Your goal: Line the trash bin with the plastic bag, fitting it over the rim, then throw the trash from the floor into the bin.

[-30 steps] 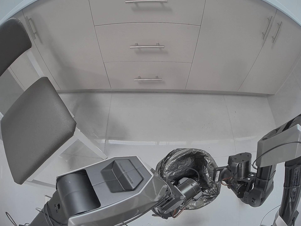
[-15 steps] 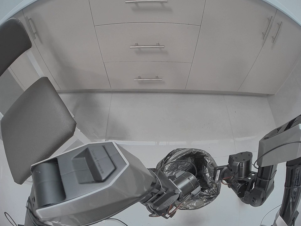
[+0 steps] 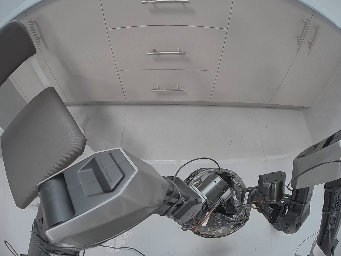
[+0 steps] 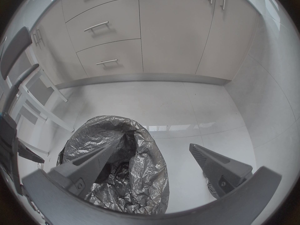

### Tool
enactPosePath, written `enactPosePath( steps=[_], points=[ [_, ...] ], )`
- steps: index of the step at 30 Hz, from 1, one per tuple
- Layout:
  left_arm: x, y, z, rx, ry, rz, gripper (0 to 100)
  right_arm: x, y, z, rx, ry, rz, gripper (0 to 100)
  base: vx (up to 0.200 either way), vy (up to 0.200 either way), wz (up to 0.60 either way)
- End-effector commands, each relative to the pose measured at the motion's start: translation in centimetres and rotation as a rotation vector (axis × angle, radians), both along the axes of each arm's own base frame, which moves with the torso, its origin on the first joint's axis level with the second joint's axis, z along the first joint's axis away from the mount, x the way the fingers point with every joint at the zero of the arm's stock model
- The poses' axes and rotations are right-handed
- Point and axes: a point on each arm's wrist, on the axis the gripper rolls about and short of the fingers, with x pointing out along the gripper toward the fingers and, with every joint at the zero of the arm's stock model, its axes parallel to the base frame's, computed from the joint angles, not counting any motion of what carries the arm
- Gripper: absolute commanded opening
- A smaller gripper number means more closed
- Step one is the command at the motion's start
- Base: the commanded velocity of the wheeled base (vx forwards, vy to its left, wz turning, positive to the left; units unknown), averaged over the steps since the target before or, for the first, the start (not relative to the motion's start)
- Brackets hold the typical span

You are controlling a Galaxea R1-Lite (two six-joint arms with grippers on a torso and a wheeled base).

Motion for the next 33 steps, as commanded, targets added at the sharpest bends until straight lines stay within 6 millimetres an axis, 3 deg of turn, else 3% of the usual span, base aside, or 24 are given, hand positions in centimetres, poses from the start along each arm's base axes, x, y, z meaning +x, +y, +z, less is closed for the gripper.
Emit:
enactPosePath(
  steps=[1, 17, 33],
  points=[
    [0.8, -0.3, -2.1, 0.028, -0.01, 0.029, 100, 0.2, 0.2, 0.1, 0.011, -0.02, 0.002, 100, 0.0, 0.0, 0.0],
    [2.1, -0.4, -4.3, 0.09, -0.112, 0.132, 100, 0.2, 0.2, 0.0, 0.014, -0.016, 0.005, 100, 0.0, 0.0, 0.0],
    [1.9, 0.4, -4.4, 0.132, -0.131, 0.136, 100, 0.3, 0.1, -0.1, 0.012, -0.014, -0.001, 100, 0.0, 0.0, 0.0]
  ],
)
